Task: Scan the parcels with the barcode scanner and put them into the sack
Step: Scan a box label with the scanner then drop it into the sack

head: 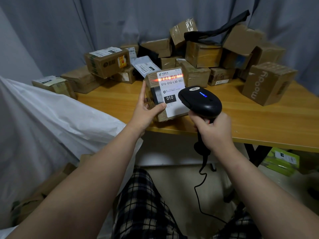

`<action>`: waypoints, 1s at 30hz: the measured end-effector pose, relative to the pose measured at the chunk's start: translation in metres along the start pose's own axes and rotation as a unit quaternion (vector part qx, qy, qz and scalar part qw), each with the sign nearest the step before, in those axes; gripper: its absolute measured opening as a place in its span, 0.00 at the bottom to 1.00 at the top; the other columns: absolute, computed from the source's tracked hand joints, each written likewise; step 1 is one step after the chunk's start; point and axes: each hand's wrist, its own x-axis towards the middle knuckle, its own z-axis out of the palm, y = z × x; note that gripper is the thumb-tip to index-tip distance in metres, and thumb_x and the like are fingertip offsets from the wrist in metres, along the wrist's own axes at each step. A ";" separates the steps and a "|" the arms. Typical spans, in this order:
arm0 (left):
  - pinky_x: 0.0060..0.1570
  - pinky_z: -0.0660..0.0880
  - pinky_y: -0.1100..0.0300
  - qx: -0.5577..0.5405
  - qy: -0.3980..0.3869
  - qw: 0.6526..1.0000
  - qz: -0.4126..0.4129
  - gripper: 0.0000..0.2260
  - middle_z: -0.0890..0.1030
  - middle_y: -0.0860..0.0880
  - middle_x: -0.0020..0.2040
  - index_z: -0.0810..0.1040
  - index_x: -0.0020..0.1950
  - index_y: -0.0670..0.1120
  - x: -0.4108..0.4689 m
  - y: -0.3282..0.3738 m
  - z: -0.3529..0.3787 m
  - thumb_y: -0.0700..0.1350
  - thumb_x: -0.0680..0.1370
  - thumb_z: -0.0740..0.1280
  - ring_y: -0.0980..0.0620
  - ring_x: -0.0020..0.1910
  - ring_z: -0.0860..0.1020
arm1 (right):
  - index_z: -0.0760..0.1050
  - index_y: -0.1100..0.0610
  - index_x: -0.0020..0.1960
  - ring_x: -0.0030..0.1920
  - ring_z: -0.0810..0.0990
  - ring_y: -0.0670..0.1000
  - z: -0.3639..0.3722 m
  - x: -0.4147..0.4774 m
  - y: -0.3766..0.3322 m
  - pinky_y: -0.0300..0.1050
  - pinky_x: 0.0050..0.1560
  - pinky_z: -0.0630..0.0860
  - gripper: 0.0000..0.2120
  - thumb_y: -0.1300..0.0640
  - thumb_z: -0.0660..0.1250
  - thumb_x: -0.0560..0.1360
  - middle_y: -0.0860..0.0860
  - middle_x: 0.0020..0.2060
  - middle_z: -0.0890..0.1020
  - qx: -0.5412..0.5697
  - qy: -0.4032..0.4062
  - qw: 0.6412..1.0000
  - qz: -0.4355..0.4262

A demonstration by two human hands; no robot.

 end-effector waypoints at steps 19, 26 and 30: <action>0.66 0.71 0.56 0.002 0.113 0.990 0.081 0.46 0.62 0.47 0.72 0.51 0.76 0.63 -0.068 0.007 -0.026 0.38 0.71 0.75 0.61 0.67 0.71 | 0.72 0.66 0.32 0.27 0.71 0.52 0.041 -0.005 -0.029 0.48 0.29 0.68 0.24 0.44 0.70 0.67 0.54 0.23 0.71 0.081 -0.073 0.994 0.004; 0.71 0.65 0.49 0.207 0.253 0.944 0.047 0.44 0.61 0.48 0.73 0.54 0.76 0.62 -0.122 0.014 -0.143 0.54 0.67 0.76 0.53 0.71 0.65 | 0.73 0.69 0.35 0.29 0.75 0.56 0.141 -0.024 -0.046 0.54 0.33 0.73 0.24 0.48 0.74 0.69 0.65 0.29 0.76 0.117 -0.249 0.960 0.058; 0.72 0.59 0.50 0.458 0.292 0.833 -0.106 0.43 0.60 0.41 0.70 0.55 0.77 0.57 -0.147 0.021 -0.234 0.50 0.68 0.77 0.42 0.71 0.60 | 0.66 0.53 0.28 0.25 0.72 0.44 0.201 -0.036 -0.048 0.42 0.30 0.66 0.21 0.50 0.74 0.71 0.44 0.19 0.71 0.047 -0.334 0.940 0.044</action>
